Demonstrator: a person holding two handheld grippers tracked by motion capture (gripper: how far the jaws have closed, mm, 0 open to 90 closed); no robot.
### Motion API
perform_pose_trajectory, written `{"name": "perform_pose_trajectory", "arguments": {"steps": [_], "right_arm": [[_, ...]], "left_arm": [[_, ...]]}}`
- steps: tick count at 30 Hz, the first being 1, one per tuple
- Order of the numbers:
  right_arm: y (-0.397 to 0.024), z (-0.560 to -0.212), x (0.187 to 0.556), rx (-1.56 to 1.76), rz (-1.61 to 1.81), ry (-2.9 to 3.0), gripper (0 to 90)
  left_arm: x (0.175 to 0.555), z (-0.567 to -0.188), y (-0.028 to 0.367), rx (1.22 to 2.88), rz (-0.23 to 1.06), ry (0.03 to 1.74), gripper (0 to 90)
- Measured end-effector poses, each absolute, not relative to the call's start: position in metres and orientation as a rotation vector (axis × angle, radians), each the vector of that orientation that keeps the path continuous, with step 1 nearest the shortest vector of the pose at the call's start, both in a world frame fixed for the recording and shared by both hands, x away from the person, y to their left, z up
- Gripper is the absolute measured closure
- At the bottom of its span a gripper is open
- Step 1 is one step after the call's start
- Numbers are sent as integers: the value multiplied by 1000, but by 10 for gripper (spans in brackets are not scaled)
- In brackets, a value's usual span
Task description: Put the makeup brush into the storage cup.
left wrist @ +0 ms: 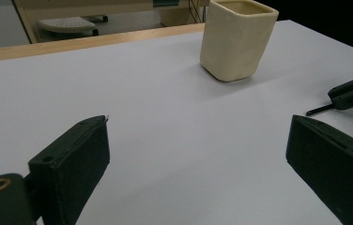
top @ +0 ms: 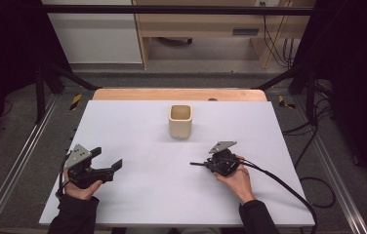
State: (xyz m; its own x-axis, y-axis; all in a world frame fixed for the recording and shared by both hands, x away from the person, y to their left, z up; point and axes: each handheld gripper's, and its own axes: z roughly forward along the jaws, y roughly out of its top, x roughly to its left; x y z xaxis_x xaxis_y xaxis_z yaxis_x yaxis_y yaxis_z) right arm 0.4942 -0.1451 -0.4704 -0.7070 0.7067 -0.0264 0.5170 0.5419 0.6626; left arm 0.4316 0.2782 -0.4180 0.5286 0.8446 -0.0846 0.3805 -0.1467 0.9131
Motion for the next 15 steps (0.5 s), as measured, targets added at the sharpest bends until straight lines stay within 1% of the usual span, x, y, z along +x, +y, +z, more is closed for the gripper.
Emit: {"name": "perform_pose_trajectory", "arguments": {"steps": [1, 15], "right_arm": [[-144, -472, 494, 1029, 922, 2496, 736], [-143, -471, 489, 1009, 919, 2534, 817]], "left_arm": [[432, -418, 278, 1746, 567, 1030, 60], [432, -419, 277, 1753, 568, 1028, 61]]}}
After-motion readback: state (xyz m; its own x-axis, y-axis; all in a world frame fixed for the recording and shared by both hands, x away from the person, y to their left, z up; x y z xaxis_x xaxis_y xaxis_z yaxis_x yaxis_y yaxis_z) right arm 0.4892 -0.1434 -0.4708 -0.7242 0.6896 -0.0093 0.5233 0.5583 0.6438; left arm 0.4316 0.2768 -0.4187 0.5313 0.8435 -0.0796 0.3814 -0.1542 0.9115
